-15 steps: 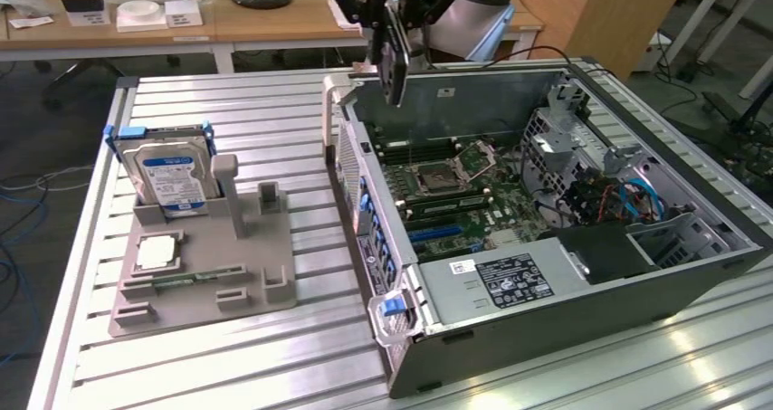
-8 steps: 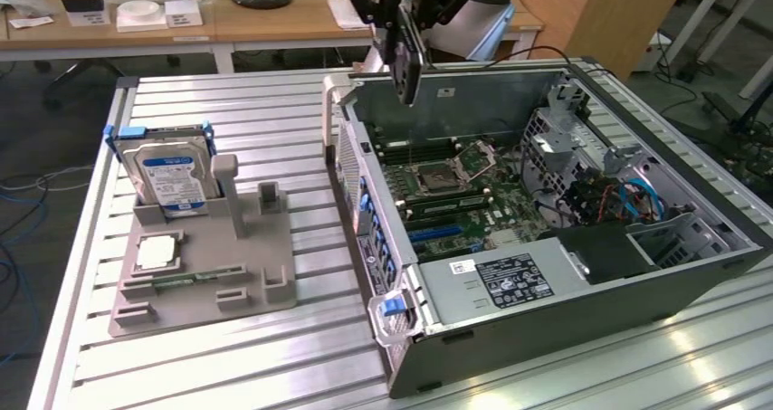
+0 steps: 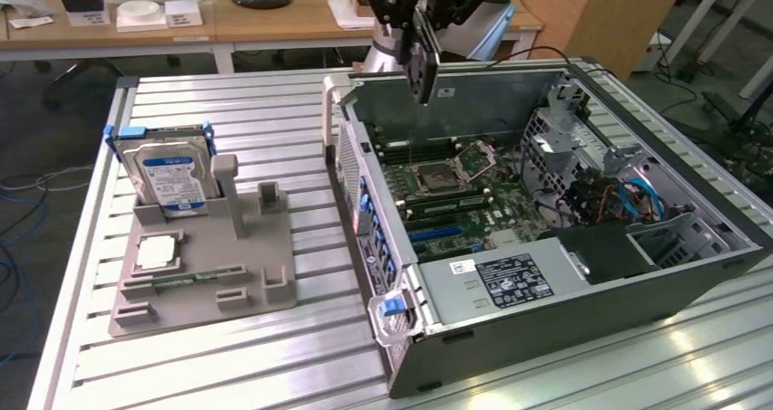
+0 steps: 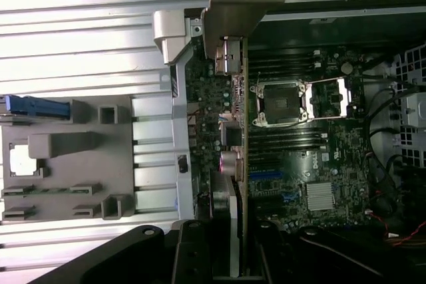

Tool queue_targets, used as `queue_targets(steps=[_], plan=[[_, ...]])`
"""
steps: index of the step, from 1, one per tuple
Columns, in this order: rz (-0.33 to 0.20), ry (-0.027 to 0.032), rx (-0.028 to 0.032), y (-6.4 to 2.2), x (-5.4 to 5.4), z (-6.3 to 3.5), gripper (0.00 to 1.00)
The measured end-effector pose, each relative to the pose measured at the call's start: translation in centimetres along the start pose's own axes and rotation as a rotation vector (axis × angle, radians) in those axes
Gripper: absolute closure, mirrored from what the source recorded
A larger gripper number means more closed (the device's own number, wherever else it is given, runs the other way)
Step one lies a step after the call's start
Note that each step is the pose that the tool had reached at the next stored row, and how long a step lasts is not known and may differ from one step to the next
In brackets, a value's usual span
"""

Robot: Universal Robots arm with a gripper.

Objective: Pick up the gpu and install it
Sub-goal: 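Pick up the gpu and move the gpu toward the slot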

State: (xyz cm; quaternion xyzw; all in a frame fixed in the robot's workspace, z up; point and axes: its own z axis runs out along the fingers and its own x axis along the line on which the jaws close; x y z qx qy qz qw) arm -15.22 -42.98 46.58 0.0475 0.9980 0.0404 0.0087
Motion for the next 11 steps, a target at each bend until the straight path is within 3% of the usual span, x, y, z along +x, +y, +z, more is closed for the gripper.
queue_targets(steps=[11], plan=[[0.000,0.0000,0.0001,0.22,-2.5,0.15,0.72]])
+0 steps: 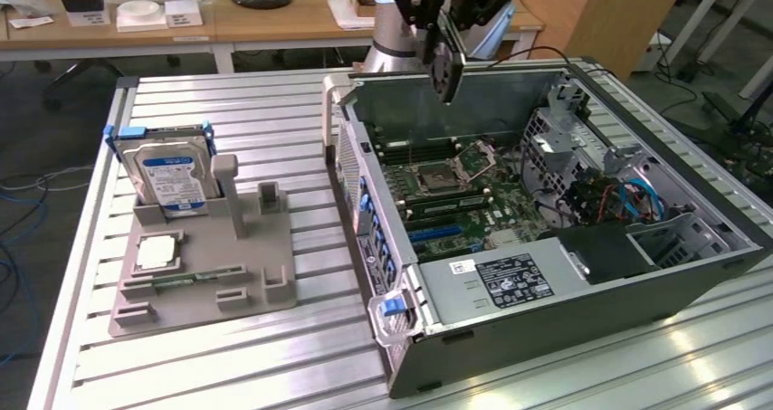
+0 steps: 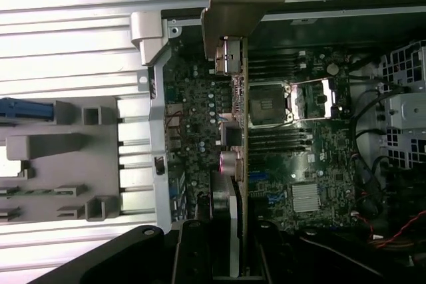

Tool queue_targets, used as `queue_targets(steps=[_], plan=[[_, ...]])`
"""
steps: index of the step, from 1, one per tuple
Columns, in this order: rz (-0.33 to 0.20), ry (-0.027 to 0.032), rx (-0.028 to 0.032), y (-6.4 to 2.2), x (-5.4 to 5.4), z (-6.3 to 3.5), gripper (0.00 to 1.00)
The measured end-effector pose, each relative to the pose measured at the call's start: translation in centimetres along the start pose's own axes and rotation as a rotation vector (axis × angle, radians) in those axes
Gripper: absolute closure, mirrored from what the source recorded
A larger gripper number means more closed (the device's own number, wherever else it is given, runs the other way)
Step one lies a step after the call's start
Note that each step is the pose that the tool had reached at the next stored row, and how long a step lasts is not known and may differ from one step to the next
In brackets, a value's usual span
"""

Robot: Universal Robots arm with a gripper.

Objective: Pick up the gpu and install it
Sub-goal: 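Pick up the gpu and move the gpu toward the slot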

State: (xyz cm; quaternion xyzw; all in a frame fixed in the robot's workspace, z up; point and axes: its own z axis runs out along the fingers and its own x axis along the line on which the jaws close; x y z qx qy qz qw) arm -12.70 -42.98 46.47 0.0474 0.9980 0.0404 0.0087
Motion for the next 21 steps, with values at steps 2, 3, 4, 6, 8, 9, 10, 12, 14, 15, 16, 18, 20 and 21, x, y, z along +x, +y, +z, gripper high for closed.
queue_targets(steps=[2,3,4,6,8,9,10,12,14,15,16,18,20,21], plan=[[0.000,0.0000,0.0000,0.06,-0.6,0.03,0.72],[0.000,0.0000,0.0000,0.09,-0.9,0.05,0.72],[0.000,0.0000,0.0000,0.12,-1.2,0.06,0.72],[-0.001,0.0001,-0.0001,0.19,-2.0,0.10,0.72],[-0.012,0.0010,-0.0003,0.23,-2.4,0.11,0.72],[-0.020,0.0016,-0.0009,0.23,-2.5,0.12,0.72],[-0.029,0.0024,-0.0014,0.24,-2.7,0.13,0.72],[-0.042,0.0035,-0.0025,0.28,-3.0,0.15,0.72],[-0.047,0.0041,-0.0032,0.32,-3.4,0.16,0.72],[-0.047,0.0041,-0.0032,0.34,-3.7,0.17,0.72],[-0.047,0.0041,-0.0033,0.37,-4.0,0.18,0.72],[-0.048,0.0042,-0.0035,0.41,-4.4,0.20,0.72],[-0.049,0.0043,-0.0037,0.46,-5.0,0.22,0.72],[-0.050,0.0043,-0.0037,0.49,-5.2,0.23,0.72]])
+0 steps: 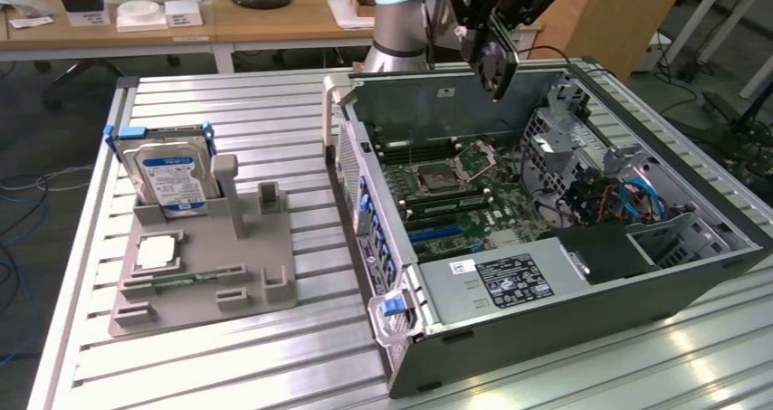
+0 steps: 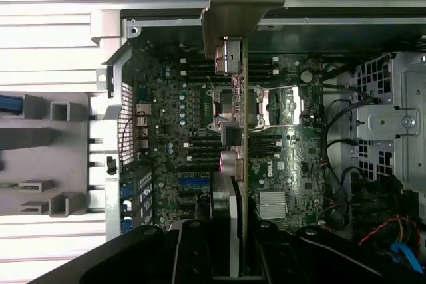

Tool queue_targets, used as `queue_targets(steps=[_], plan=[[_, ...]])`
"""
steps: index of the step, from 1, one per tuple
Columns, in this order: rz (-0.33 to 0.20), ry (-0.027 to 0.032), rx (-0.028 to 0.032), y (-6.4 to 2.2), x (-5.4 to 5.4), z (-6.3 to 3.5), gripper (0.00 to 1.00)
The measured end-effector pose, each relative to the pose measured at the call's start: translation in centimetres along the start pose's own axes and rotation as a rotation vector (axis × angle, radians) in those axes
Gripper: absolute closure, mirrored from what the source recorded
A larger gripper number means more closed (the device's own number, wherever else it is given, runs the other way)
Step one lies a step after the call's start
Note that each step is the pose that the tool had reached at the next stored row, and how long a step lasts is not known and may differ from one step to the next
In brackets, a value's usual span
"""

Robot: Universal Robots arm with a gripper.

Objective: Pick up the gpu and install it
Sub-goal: 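Pick up the gpu and move the gpu toward the slot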

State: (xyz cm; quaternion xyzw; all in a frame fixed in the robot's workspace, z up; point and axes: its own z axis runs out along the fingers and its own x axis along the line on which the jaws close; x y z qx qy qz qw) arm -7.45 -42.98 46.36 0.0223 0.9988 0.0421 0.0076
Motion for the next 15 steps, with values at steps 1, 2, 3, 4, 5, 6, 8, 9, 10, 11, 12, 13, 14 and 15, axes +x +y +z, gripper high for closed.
queue_targets(steps=[1,2,3,4,5,6,8,9,10,11,12,13,14,15], plan=[[-0.001,0.0001,-0.0002,0.01,-0.3,0.01,0.72],[-0.002,0.0002,-0.0002,0.02,-0.6,0.02,0.72],[-0.003,0.0002,-0.0003,0.03,-0.8,0.03,0.72],[-0.003,0.0003,-0.0002,0.05,-1.1,0.04,0.72],[-0.003,0.0003,-0.0003,0.06,-1.4,0.05,0.72],[-0.004,0.0004,-0.0003,0.07,-1.6,0.06,0.72],[-0.005,0.0004,-0.0002,0.09,-2.2,0.09,0.72],[-0.006,0.0005,-0.0003,0.11,-2.5,0.11,0.72],[-0.006,0.0006,-0.0003,0.12,-2.9,0.12,0.72],[-0.007,0.0006,-0.0003,0.14,-3.2,0.14,0.72],[-0.008,0.0006,-0.0004,0.15,-3.6,0.17,0.72],[-0.008,0.0007,-0.0004,0.16,-4.0,0.19,0.72],[-0.009,0.0008,-0.0004,0.18,-4.3,0.21,0.72],[-0.010,0.0008,-0.0005,0.18,-4.5,0.22,0.72]])
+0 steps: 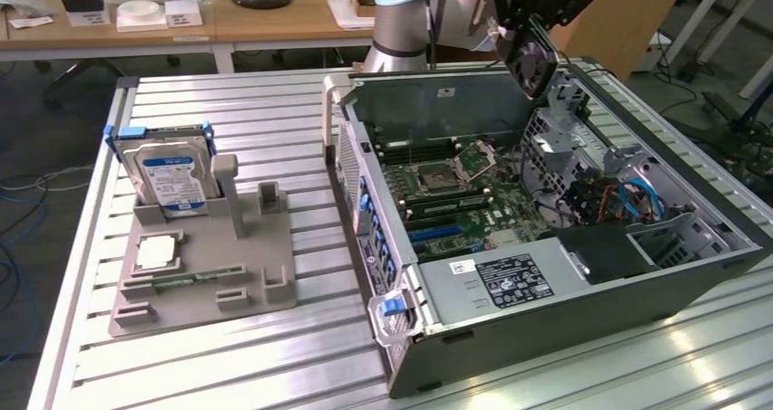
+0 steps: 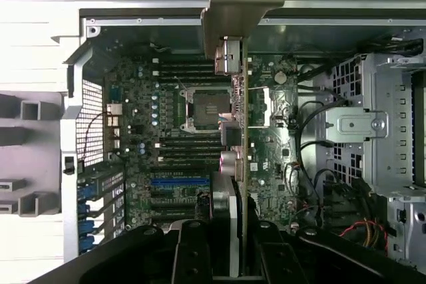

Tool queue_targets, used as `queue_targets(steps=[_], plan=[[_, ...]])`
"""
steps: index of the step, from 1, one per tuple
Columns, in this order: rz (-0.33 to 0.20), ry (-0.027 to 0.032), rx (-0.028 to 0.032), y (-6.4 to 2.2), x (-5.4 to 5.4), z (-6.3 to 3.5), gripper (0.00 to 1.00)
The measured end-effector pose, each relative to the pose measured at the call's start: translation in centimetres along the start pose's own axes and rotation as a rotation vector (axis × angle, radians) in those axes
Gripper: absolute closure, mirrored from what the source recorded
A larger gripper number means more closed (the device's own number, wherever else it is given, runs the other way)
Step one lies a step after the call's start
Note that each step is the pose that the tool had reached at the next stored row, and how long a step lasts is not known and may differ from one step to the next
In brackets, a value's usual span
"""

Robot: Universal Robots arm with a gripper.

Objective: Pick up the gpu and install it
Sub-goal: 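Pick up the gpu and move the gpu toward the slot, then insert the gpu into the slot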

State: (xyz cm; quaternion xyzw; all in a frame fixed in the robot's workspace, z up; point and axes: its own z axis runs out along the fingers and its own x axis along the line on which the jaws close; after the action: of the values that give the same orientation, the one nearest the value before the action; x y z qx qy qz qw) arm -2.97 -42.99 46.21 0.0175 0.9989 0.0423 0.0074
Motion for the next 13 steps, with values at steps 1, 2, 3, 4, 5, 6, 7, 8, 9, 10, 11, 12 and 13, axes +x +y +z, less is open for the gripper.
queue_targets(steps=[1,2,3,4,5,6,7,8,9,10,11,12,13], plan=[[0.000,0.0001,0.0002,0.00,-0.08,-0.01,0.72],[0.000,0.0001,0.0002,0.00,-0.09,-0.01,0.72],[0.000,0.0001,0.0000,0.01,-0.10,0.00,0.72],[0.000,0.0000,0.0000,0.01,-0.10,0.00,0.72],[0.000,0.0000,0.0000,0.01,-0.10,0.00,0.72],[0.000,0.0000,0.0000,0.01,-0.10,0.00,0.72],[0.000,0.0000,-0.0001,0.01,-0.10,0.00,0.72],[0.000,0.0000,0.0000,0.01,-0.10,0.00,0.72],[0.000,0.0001,-0.0001,0.01,-0.10,0.00,0.72],[0.000,0.0000,-0.0001,0.01,-0.10,0.00,0.72],[0.000,0.0001,-0.0001,0.01,-0.10,0.00,0.72],[0.000,0.0000,-0.0001,0.01,-0.10,0.00,0.72],[0.000,0.0000,-0.0001,0.01,-0.10,0.00,0.72]])
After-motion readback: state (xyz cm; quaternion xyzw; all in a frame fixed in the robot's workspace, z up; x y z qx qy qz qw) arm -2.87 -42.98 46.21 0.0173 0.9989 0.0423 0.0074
